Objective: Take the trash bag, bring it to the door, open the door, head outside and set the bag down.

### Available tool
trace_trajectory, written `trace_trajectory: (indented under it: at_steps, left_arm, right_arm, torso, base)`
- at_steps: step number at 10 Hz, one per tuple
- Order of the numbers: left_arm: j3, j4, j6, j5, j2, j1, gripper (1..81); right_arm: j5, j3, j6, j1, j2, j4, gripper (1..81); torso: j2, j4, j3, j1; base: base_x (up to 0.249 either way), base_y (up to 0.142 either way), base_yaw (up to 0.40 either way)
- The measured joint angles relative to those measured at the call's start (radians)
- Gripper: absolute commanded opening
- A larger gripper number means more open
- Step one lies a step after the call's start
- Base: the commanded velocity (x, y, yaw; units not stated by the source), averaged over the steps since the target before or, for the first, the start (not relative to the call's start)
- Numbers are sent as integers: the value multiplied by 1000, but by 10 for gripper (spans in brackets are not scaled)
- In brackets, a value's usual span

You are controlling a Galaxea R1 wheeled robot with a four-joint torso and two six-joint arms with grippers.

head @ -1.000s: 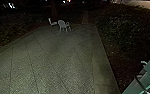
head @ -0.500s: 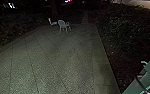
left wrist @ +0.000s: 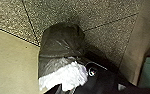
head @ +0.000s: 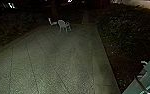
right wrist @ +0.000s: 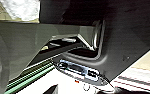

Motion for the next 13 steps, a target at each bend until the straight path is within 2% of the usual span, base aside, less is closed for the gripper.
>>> trace_trajectory:
  at_steps: [2,3,6,7,10,11,13]
  left_arm:
    - [-2,4,0,21,12,5,811]
    - [-3,17,3,30,23,17,811]
    - [-28,99,8,34,73,154,811]
    - [-54,132,9,34,107,209,811]
    - [-102,246,20,12,222,324,811]
    - [-110,282,24,-7,246,346,811]
    - [-123,350,26,-40,273,402,811]
  right_arm:
    - [0,-17,0,-1,12,1,811]
    - [0,-35,1,-1,21,1,811]
    - [0,-84,6,-10,42,1,811]
    - [1,-84,7,-14,45,1,811]
    - [1,-84,13,-26,45,1,811]
    - [1,-84,13,-26,45,1,811]
    - [0,-86,13,-31,53,1,811]
  torso:
    - [0,0,9,0]
    - [0,0,30,0]
    - [0,0,136,0]
    - [0,-8,170,0]
    - [-1,-62,270,-2]
    - [-2,-71,286,-3]
    - [-2,-74,298,-3]
  base:
    - [0,0,0]
    - [0,0,0]
    - [0,0,0]
    - [0,0,0]
    - [0,0,0]
    - [0,0,0]
    - [0,0,0]
